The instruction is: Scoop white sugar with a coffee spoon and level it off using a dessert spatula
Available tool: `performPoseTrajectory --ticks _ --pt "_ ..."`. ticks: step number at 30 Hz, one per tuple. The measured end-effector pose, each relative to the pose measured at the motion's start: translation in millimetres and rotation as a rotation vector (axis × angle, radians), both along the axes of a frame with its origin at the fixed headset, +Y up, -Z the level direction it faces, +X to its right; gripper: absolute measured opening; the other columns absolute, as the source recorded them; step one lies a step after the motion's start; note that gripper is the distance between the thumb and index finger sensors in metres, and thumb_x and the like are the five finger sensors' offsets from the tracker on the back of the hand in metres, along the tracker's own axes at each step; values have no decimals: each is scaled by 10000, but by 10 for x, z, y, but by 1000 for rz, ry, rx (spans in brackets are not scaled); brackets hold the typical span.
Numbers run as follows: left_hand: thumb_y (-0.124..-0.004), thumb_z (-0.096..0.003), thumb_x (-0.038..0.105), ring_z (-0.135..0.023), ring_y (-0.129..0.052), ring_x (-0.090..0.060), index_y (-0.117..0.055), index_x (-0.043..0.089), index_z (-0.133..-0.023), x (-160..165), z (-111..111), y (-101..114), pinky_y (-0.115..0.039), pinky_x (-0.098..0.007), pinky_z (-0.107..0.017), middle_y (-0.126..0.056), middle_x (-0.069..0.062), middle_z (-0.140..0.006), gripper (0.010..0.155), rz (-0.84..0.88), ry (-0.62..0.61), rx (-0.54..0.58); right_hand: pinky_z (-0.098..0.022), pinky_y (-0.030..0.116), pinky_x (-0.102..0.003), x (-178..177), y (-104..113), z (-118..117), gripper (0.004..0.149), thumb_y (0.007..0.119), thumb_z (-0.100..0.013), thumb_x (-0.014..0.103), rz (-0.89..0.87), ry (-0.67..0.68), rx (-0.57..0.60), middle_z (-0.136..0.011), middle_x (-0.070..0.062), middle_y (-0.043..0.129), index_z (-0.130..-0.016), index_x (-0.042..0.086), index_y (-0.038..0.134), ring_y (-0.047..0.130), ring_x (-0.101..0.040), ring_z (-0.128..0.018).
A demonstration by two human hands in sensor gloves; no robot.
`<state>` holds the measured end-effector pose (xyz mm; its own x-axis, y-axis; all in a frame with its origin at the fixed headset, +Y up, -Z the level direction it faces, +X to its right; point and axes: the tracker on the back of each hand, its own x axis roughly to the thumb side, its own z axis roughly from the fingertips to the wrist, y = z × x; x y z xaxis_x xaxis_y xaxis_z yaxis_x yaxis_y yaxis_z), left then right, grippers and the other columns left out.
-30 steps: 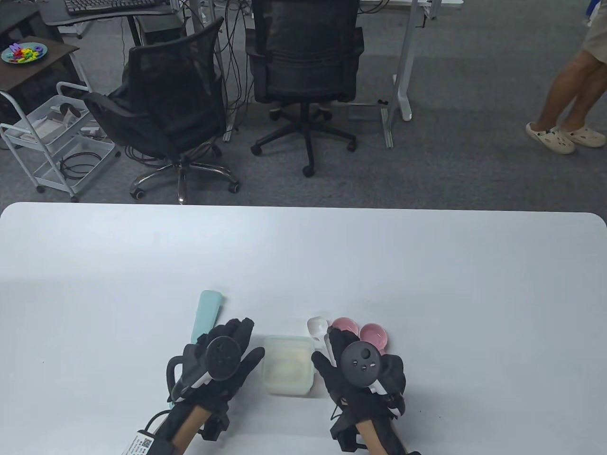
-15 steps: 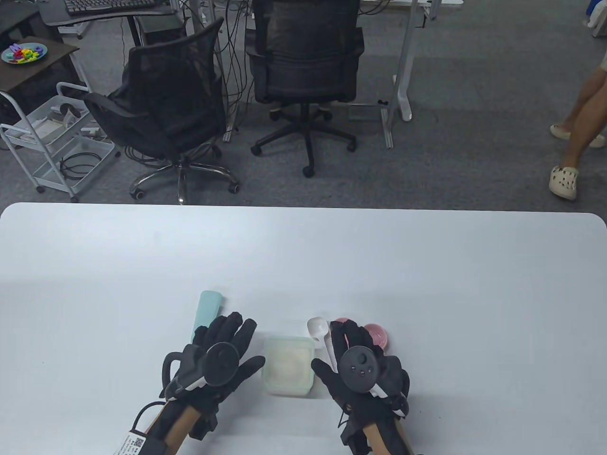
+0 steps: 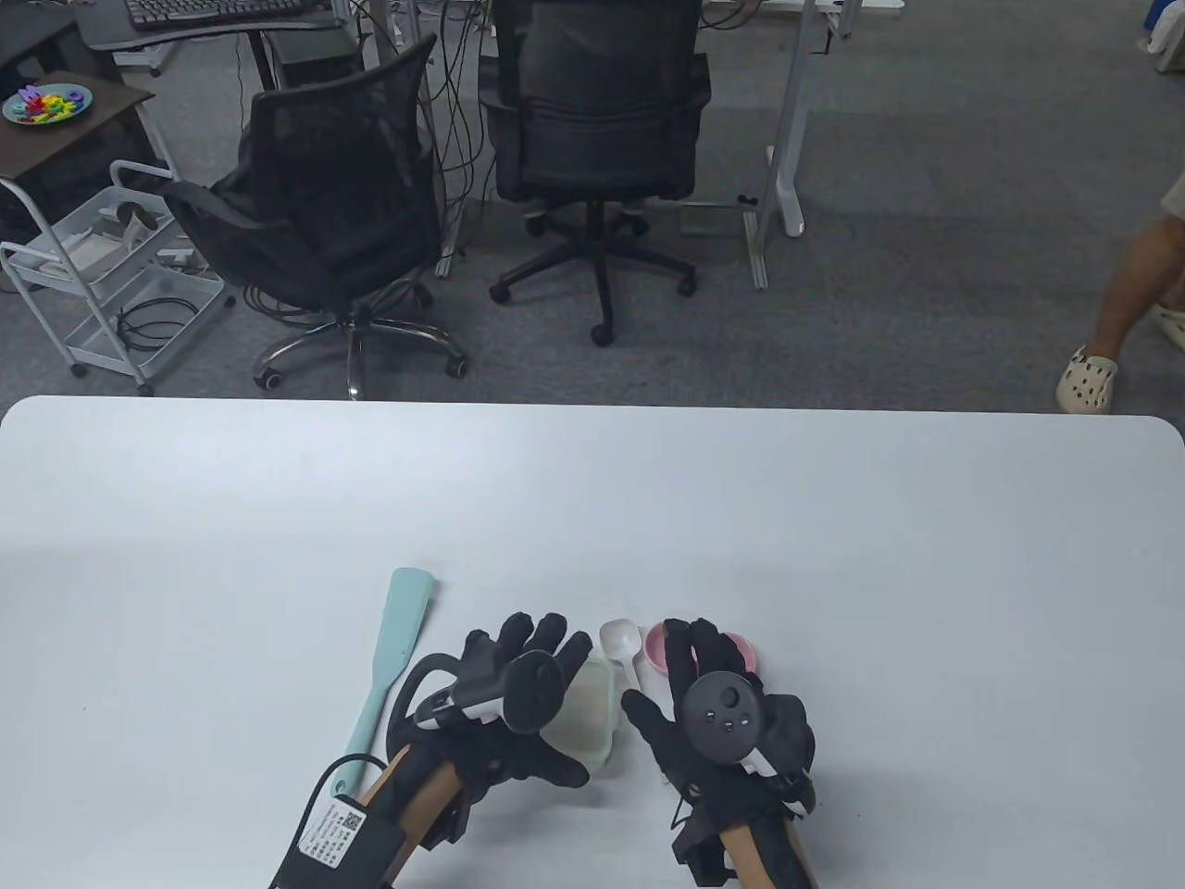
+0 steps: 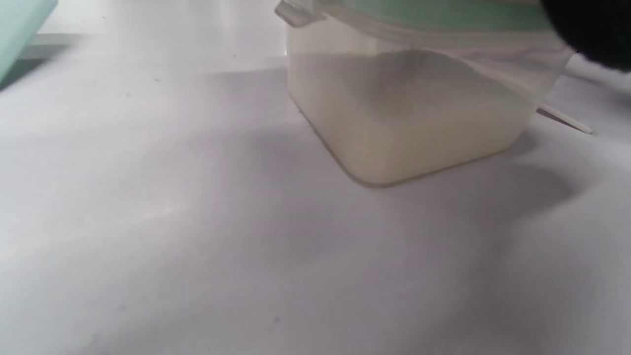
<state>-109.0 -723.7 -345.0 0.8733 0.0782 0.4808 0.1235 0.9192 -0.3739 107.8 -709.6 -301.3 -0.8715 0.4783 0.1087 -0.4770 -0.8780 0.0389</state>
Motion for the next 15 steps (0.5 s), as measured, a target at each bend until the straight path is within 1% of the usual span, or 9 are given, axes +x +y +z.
performPoseTrajectory --ticks 1,2,3,4,6,7,8,10,15 --pt "-854 -376 810 -1263 -256 -462 -56 362 -1203 19 6 -4 -295 -737 -819 -140 -5 -1331 1234 3 13 -8 -776 315 -752 -1 2 1 889 671 -581 583 -3 3 1 -1283 -246 152 -1194 153 191 271 -542 -1159" --pt "-873 -380 796 -1262 -313 -453 -89 355 -1209 32 4 0 -306 -733 -824 -178 -2 -1333 1223 23 0 17 -777 317 -751 -4 3 3 887 671 -581 582 -4 5 4 -1282 -250 153 -1194 152 194 272 -542 -1159" --pt "-879 -394 790 -1262 -335 -449 -92 346 -1213 32 -7 3 -315 -730 -828 -192 -2 -1335 1219 29 -6 20 -777 319 -750 -8 3 4 888 670 -581 583 -4 8 7 -1282 -248 152 -1194 153 191 271 -541 -1159" --pt "-881 -392 793 -1254 -355 -468 -98 357 -1215 27 -8 0 -322 -749 -812 -207 -9 -1339 1217 43 -6 16 -777 321 -750 -13 6 6 888 669 -581 583 -3 10 10 -1282 -246 152 -1193 152 192 274 -541 -1158" --pt "-867 -404 798 -1244 -351 -467 -103 355 -1209 16 -10 -2 -310 -752 -804 -202 -11 -1331 1195 59 -9 11 -778 321 -750 -22 15 11 890 668 -580 584 -2 14 19 -1281 -251 147 -1193 152 189 272 -540 -1158" --pt "-892 -414 777 -1257 -367 -445 -106 338 -1221 9 -2 9 -324 -734 -828 -209 -42 -1337 1209 57 -10 23 -778 321 -749 -24 18 13 892 666 -581 585 -4 15 22 -1280 -250 145 -1193 151 184 270 -539 -1159" --pt "-872 -409 795 -1248 -366 -464 -111 348 -1217 5 2 16 -319 -747 -813 -213 -44 -1335 1197 60 -10 28 -777 322 -749 -24 17 12 893 667 -580 585 -6 16 23 -1280 -253 147 -1192 150 185 271 -541 -1158" --pt "-865 -427 789 -1250 -360 -448 -111 335 -1215 -8 11 38 -316 -733 -823 -205 -36 -1330 1182 77 -12 34 -777 323 -749 -26 9 9 893 666 -581 585 -4 15 22 -1279 -251 144 -1192 149 181 272 -543 -1157" --pt "-854 -418 804 -1249 -372 -453 -128 347 -1219 -56 6 121 -320 -746 -812 -215 -43 -1334 1173 108 -2 39 -777 325 -749 -27 16 16 896 664 -580 587 5 13 23 -1277 -256 139 -1191 150 175 270 -542 -1158"
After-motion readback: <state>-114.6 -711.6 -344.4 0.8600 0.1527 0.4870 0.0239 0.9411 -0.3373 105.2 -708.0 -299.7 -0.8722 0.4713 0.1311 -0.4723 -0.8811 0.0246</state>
